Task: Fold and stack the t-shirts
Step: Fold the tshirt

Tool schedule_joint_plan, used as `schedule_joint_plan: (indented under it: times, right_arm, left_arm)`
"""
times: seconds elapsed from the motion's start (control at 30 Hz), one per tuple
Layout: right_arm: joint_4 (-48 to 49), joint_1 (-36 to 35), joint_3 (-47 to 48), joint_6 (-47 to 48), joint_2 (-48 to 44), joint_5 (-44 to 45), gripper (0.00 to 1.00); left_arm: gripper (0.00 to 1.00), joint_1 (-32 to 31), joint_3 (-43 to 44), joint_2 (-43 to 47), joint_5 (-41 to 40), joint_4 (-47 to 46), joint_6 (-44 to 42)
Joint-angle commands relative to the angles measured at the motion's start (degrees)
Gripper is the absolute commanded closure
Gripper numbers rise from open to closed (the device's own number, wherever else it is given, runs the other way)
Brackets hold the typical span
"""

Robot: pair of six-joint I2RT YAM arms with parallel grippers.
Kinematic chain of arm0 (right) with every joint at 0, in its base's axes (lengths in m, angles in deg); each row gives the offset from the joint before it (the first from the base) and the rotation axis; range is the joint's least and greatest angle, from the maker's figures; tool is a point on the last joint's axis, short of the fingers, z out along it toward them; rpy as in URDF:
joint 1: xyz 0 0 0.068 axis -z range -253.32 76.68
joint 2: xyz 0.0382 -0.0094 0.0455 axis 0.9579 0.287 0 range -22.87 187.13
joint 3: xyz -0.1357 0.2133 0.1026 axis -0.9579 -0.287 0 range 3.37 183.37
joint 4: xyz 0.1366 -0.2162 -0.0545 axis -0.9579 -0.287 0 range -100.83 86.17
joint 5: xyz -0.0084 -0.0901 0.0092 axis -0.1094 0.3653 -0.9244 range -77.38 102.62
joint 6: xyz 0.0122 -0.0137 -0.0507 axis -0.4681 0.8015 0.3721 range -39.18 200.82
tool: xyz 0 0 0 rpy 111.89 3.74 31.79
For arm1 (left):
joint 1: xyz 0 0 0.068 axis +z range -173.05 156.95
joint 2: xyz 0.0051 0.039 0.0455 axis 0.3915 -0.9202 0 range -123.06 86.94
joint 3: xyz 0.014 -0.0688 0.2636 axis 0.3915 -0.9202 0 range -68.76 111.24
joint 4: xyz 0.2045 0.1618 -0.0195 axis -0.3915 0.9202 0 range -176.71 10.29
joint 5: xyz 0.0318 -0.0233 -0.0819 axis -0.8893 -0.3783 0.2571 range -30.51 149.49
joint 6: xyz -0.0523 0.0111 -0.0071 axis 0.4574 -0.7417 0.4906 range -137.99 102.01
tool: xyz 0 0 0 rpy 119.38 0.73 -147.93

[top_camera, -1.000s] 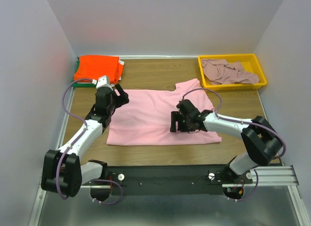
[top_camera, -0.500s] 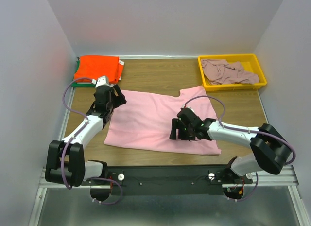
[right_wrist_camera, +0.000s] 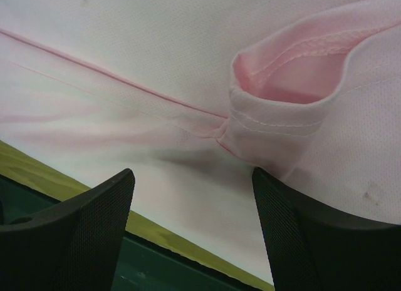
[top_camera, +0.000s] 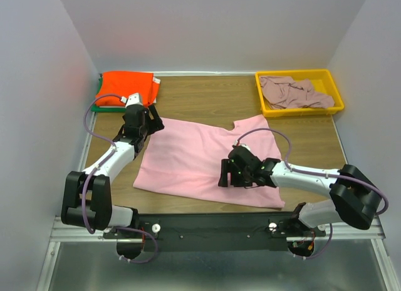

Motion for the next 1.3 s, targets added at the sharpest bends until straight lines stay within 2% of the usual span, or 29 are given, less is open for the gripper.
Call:
schedule_joint_plan:
  times: [0.0,0.27,0.4,0.53,0.73,0.93,1.27]
  right_arm:
    - [-8.0,-0.7,0.4,0.3,1.0,2.0,0.17]
    - [-8.9,-3.3,15.8,6.2,6.0,5.5,0.16]
    - [-5.1,-5.0,22.4,10.5,13.4,5.7,0.16]
    - [2.5,-6.3,27.9,14.0,22.4,1.4,0.16]
    - [6.0,-9.8,34.8,17.9,31.8,-0.5,0.16]
    - [6.0,-12.5,36.4,17.8,36.7,-1.0,0.16]
    - [6.0,-15.3,29.8,14.9,35.1,-2.0,0.16]
  left_arm:
    - [0.14,0.3,1.3,-0.4,1.1,0.4,-1.1]
    - [0.14,0.4,1.1,0.9,0.9,0.2,-0.9]
    - [0.14,0.6,2.5,-1.3,3.4,-0.4,-0.6]
    - [0.14,0.7,3.2,-2.1,3.9,-0.8,-0.7]
    - [0.14,0.8,2.5,-2.0,4.0,-1.4,-0.7]
    - [0.14,0.9,1.7,-1.7,3.5,-1.7,-0.9]
    - [0.13,1.3,3.4,-4.4,3.9,-1.6,-1.8]
